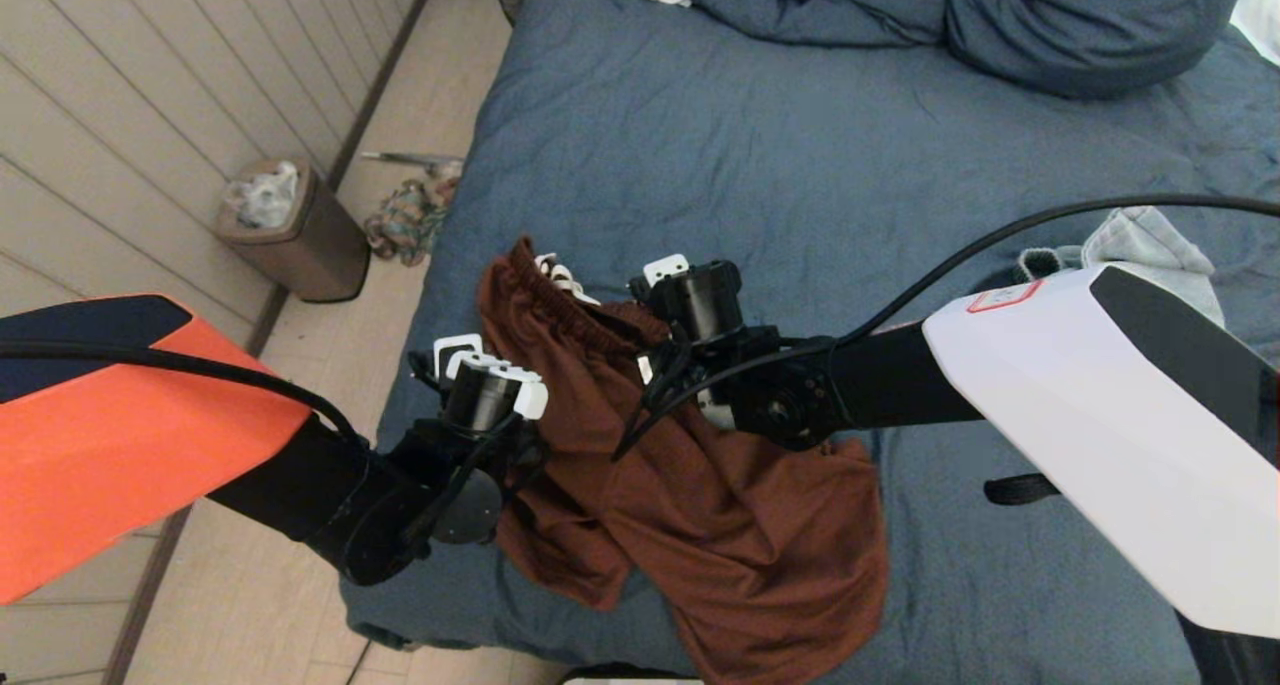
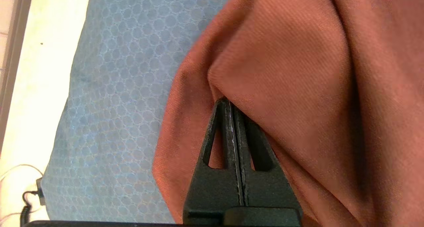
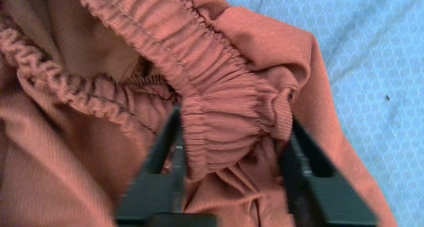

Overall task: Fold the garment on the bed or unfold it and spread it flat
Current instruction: Unford the brown shorts

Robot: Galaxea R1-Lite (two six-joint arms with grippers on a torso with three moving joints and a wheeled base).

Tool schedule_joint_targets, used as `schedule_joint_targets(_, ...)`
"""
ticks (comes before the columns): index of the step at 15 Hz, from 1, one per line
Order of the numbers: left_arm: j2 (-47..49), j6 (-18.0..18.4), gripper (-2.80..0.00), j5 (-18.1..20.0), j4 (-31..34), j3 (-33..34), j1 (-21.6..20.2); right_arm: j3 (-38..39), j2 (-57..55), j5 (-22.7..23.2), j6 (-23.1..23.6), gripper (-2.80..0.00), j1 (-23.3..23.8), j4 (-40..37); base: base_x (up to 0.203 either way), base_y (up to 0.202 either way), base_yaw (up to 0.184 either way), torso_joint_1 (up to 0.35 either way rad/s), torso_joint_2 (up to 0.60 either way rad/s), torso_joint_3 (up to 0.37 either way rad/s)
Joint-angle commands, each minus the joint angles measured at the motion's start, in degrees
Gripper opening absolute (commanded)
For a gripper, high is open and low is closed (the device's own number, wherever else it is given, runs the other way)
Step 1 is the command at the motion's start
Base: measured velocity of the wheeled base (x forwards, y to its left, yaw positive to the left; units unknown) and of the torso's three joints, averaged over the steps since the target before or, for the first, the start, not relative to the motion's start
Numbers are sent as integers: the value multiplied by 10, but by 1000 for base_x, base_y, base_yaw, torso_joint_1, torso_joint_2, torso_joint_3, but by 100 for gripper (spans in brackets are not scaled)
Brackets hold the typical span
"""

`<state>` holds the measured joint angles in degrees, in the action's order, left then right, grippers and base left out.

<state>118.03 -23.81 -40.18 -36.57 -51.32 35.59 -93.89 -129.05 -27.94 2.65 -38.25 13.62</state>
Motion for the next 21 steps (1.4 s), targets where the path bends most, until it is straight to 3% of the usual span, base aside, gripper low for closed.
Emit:
schedule_joint_targets(1, 9, 0, -280, -29, -3, -1, 13, -32, -5, -2, 8, -280, 7, -1, 0, 0, 0, 0, 0, 0)
schedule_joint_targets(7, 20, 11, -280, -36, -3, -10, 21, -29, 4, -8, 1, -280, 11, 12, 0, 0, 0, 0, 0, 0)
schedule_joint_targets(9, 17, 11, -280, -37, -3, -9, 21, -47, 1, -25, 5, -280, 11, 55, 0, 0, 0, 0, 0, 0)
schedule_joint_targets(16, 2, 11, -280, -39, -3, -20, 16, -181, -62, -82, 32, -280, 66, 106, 0, 0, 0, 0, 0, 0)
schedule_joint_targets(21, -6, 12, -280, -42, -3, -29, 12, -183, -73, -85, 80, -280, 86, 172, 0, 0, 0, 0, 0, 0)
